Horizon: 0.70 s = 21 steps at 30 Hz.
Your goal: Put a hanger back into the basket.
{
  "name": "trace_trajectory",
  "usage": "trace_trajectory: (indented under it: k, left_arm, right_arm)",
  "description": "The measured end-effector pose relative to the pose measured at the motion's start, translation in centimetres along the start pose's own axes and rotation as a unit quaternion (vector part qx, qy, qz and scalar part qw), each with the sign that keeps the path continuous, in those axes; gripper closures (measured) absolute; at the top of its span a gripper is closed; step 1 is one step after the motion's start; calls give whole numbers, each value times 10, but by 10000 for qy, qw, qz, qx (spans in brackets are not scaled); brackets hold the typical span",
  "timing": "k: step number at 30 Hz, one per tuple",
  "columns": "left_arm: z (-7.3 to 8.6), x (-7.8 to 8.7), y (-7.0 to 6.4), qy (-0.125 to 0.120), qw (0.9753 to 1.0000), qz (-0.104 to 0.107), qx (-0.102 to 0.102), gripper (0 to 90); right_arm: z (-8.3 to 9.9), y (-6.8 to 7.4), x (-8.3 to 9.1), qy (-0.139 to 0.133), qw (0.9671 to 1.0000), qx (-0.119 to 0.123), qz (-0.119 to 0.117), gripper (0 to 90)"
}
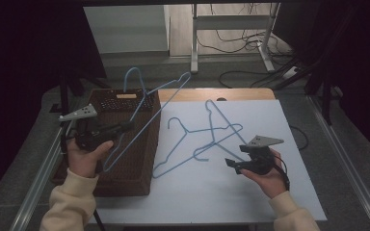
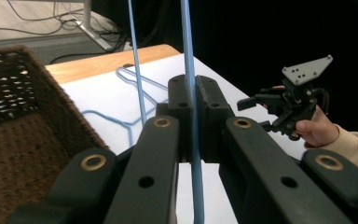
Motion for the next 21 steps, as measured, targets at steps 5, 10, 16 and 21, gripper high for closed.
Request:
trace_trajectory:
  k: [5,10,16,21]
  left_arm:
    - [1,7,15,-48,9999,-95,91,856]
    - [4,12,30,-87,9996,-200,169,856]
    - [6,19,45,-165,9991,-283,281,856]
    - [10,23,56,-158,9987,-342,335,856]
  right_arm:
    - [1,0,-2,59,10000,45,36,209]
    - [3,0,-3,99,9999,66,63,209]
    - [5,-1,-5,149,9998,91,92,211]
    - [5,-1,-6,173,9997,109,105,211]
Point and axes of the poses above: each handheld gripper's, and its own axes: x roughly backward along the jaws, z roughly out of its underside, y roughly to its left, the point moved 9 cm from there along -x, roughly forward along the jaws, and after that the axes turned 6 degrees about -x, right-handed, at the moved point
